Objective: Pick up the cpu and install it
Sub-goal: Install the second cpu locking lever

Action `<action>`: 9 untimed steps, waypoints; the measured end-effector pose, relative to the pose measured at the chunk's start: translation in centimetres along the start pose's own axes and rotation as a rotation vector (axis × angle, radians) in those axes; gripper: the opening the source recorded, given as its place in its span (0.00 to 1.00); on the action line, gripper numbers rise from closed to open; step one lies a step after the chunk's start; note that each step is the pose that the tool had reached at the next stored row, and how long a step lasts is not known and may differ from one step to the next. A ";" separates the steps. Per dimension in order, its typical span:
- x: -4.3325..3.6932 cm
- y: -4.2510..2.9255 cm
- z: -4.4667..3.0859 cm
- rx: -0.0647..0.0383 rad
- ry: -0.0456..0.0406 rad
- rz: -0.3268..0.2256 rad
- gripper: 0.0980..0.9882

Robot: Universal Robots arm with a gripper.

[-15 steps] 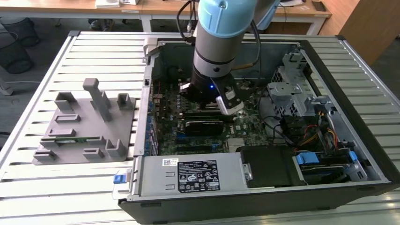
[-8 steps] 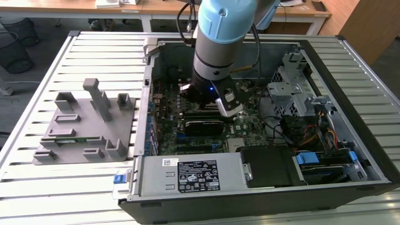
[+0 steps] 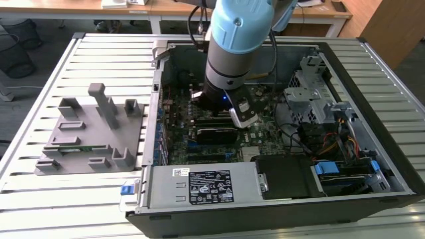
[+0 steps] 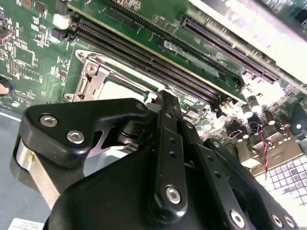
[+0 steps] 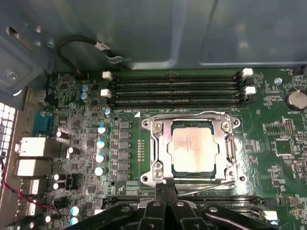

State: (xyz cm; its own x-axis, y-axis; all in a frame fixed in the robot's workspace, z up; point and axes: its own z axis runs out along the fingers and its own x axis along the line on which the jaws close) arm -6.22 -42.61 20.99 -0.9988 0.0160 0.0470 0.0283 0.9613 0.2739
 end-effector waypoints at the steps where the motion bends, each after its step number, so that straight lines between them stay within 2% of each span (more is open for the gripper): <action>1: 0.00 -0.09 0.01 0.000 0.0000 0.000 0.02; 9: 0.11 -0.65 0.32 -0.004 0.0000 0.000 0.02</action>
State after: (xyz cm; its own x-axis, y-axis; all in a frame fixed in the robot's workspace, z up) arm -6.36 -43.15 20.50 -0.9988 0.0159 0.0469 0.0283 0.9604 0.2774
